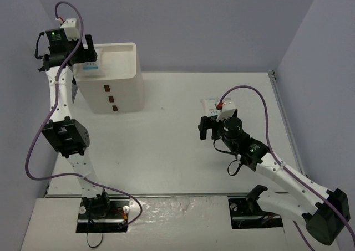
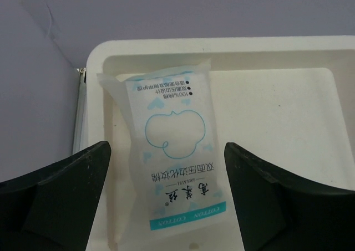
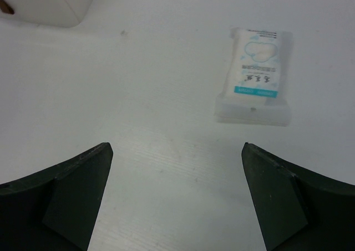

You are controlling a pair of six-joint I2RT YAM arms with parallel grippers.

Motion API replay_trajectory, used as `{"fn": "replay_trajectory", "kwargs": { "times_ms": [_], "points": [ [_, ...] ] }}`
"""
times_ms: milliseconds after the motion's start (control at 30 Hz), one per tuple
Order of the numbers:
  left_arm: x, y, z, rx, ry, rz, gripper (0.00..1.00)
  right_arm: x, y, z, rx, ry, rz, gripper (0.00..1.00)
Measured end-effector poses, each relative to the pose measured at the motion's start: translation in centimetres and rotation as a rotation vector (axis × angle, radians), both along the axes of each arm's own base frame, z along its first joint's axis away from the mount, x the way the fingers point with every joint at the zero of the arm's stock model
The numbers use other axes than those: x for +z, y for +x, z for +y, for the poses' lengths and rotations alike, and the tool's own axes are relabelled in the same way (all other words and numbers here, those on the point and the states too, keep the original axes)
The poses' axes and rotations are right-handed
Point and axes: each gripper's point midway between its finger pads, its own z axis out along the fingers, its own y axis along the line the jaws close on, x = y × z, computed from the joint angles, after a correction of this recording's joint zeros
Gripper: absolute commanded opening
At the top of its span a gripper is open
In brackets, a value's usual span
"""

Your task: Organize the makeup

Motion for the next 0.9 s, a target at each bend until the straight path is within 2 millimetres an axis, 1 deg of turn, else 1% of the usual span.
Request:
{"fn": "replay_trajectory", "kwargs": {
  "times_ms": [67,100,167,200,233,300,367,400,433,500,567,767,833,900],
  "points": [
    [-0.1,-1.1,-0.8,0.011,-0.044,0.017,0.9,0.1,1.6,-2.0,-0.089,-0.002,0.012,1.0],
    [0.2,-1.7,-1.6,0.008,-0.058,0.016,0.91,0.0,2.6,-3.2,-0.141,-0.004,0.026,1.0],
    [1.2,-3.3,-3.6,-0.007,-0.085,0.015,0.92,-0.4,4.2,-4.7,-0.21,-0.011,0.048,1.0],
    [2.3,-4.2,-5.1,-0.026,-0.095,-0.013,0.92,-0.9,4.8,-5.4,-0.231,-0.015,0.069,1.0],
    [3.2,-5.4,-7.1,-0.053,-0.109,-0.041,0.92,-1.5,5.4,-5.9,-0.245,-0.018,0.093,1.0],
    [3.9,-9.4,-11.4,-0.125,-0.148,-0.073,0.92,-2.8,6.9,-7.0,-0.274,-0.017,0.143,1.0],
    [3.4,-14.5,-15.8,-0.223,-0.197,-0.087,0.92,-4.5,8.2,-8.3,-0.305,-0.022,0.196,1.0],
    [3.1,-16.8,-17.7,-0.27,-0.216,-0.096,0.92,-5.5,8.6,-8.9,-0.315,-0.025,0.227,1.0],
    [2.4,-18.6,-18.8,-0.302,-0.228,-0.094,0.92,-6.3,9.1,-9.1,-0.316,-0.027,0.253,1.0],
    [0.2,-21.7,-20.3,-0.35,-0.248,-0.074,0.92,-7.9,10.1,-9.3,-0.31,-0.027,0.298,0.99],
    [-1.4,-23.8,-21.0,-0.366,-0.261,-0.062,0.92,-9.5,10.7,-9.2,-0.279,-0.01,0.339,0.98],
    [-10.8,-28.5,-21.6,-0.369,-0.28,0.154,0.92,-13.7,12.8,-8.7,-0.192,0.029,0.416,0.96],
    [-12.1,-29.5,-21.4,-0.359,-0.283,0.183,0.92,-15.0,13.1,-8.3,-0.154,0.036,0.434,0.94],
    [-12.7,-30.3,-21.1,-0.35,-0.29,0.194,0.92,-16.0,13.2,-7.7,-0.112,0.043,0.446,0.91]
  ]
}}
